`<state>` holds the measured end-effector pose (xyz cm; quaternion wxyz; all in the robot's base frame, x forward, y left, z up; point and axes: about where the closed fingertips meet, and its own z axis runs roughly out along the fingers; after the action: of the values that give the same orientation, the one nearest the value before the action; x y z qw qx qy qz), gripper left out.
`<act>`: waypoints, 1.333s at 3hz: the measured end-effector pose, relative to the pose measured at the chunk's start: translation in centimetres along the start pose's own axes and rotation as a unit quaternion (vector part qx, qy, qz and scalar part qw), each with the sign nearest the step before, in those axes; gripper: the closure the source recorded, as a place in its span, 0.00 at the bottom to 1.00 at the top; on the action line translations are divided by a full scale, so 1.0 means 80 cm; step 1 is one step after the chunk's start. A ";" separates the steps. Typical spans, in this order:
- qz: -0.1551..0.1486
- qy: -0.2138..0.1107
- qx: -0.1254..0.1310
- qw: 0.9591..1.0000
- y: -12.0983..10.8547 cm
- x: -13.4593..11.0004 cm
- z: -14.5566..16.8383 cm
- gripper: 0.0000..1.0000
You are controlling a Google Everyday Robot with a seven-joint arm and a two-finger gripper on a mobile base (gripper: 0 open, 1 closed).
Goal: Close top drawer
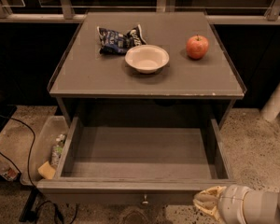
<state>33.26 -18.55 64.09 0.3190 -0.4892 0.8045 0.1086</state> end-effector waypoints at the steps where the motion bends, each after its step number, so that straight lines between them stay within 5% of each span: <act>1: 0.000 0.000 0.000 1.000 0.000 0.000 0.000 0.60; 3: 0.004 -0.007 0.009 1.000 -0.006 -0.001 0.000 0.13; 4: 0.003 -0.013 0.013 1.000 -0.009 -0.008 0.004 0.00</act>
Offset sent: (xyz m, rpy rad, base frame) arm 0.0000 0.0000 0.0000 0.0000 0.0000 0.0000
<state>34.20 -18.26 64.33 0.3351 -0.4813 0.8030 0.1058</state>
